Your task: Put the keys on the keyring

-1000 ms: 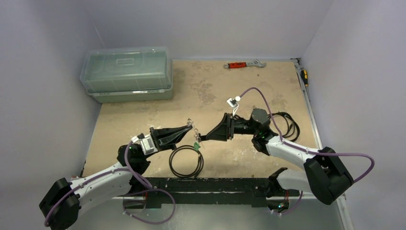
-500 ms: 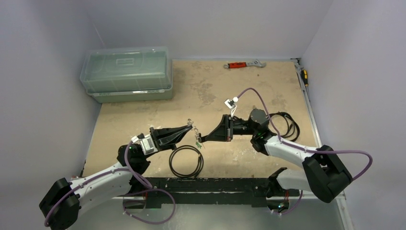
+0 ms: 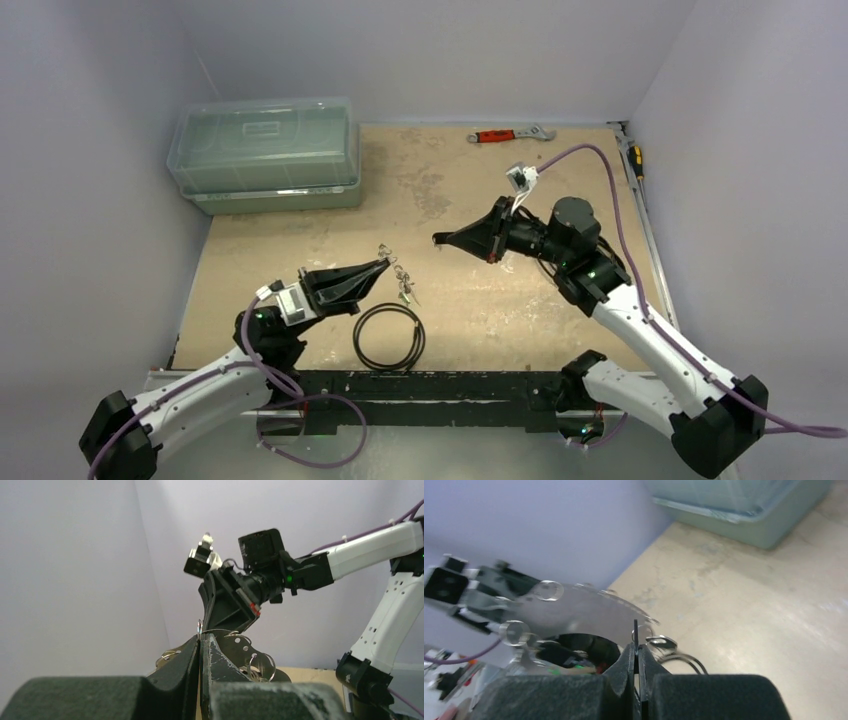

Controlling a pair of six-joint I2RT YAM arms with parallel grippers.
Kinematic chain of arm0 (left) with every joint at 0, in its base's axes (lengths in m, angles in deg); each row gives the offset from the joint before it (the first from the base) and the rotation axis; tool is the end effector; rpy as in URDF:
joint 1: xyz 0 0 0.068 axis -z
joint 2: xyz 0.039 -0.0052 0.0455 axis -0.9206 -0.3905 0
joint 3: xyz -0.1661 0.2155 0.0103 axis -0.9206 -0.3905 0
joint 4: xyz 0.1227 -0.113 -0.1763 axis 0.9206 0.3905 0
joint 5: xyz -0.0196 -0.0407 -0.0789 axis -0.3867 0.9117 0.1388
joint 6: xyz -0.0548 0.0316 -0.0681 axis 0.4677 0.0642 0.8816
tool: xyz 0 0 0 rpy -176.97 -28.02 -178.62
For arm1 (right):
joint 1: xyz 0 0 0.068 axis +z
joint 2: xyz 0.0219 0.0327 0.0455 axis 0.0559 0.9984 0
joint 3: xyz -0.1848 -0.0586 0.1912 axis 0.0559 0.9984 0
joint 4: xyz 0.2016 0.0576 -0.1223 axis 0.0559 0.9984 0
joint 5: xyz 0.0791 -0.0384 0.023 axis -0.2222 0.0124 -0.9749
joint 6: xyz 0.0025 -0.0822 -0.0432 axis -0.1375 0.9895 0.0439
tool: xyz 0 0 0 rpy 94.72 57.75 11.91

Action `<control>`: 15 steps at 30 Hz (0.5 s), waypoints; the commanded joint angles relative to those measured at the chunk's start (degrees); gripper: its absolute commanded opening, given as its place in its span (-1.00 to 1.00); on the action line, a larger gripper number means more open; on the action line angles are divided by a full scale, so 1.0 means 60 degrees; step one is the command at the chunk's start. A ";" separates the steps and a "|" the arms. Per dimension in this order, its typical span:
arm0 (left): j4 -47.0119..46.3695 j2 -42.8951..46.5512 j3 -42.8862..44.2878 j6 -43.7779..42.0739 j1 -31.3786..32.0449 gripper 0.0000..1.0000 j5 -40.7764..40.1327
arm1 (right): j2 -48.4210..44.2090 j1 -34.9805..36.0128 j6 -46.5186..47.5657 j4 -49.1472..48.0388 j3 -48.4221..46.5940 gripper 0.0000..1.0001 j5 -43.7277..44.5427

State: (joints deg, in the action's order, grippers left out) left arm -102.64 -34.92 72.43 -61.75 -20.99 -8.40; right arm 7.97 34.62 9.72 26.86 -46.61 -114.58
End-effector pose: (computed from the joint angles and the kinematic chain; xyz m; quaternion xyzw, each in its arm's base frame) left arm 0.0859 -0.1277 0.3281 0.2779 0.3237 -0.4512 0.7838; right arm 0.1790 0.1668 0.3534 -0.1947 0.6854 0.5495 0.4364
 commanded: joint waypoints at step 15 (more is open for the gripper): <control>0.6070 0.1827 0.1955 0.1410 0.0192 -1.00 -0.1434 | 0.3076 0.0419 0.0372 -0.0885 0.0966 -1.00 -0.0136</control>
State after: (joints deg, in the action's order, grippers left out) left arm -75.56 -24.08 78.14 -55.19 -20.08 -14.66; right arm 22.03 35.21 12.00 28.68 -41.58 -111.21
